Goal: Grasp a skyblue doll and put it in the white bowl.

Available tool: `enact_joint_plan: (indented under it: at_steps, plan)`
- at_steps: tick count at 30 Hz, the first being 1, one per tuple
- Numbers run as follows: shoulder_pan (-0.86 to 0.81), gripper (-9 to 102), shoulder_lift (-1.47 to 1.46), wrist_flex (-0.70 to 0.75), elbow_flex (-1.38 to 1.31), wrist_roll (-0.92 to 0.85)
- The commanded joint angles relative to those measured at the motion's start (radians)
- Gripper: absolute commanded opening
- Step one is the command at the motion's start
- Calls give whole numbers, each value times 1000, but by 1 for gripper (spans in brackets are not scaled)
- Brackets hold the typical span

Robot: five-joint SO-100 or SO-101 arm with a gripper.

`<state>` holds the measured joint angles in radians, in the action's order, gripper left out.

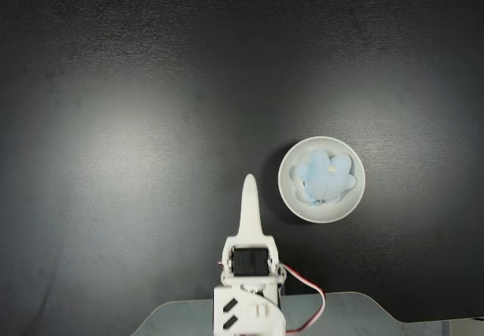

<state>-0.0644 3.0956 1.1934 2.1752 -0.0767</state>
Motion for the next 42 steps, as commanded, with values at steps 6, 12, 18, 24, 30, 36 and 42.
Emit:
enact_joint_plan:
  at_steps: [6, 12, 18, 24, 30, 36, 42]
  plan:
    - [-3, -1, 120, -77, 411, 9]
    - [-2, -1, 123, -75, 568, 9]
    - [-2, -1, 225, -71, 710, 9]
    - [0, -1, 242, 69, 741, 31]
    - [11, -1, 244, 66, 741, 181]
    - [11, -1, 244, 64, 752, 183]
    - [11, -1, 244, 64, 752, 183]
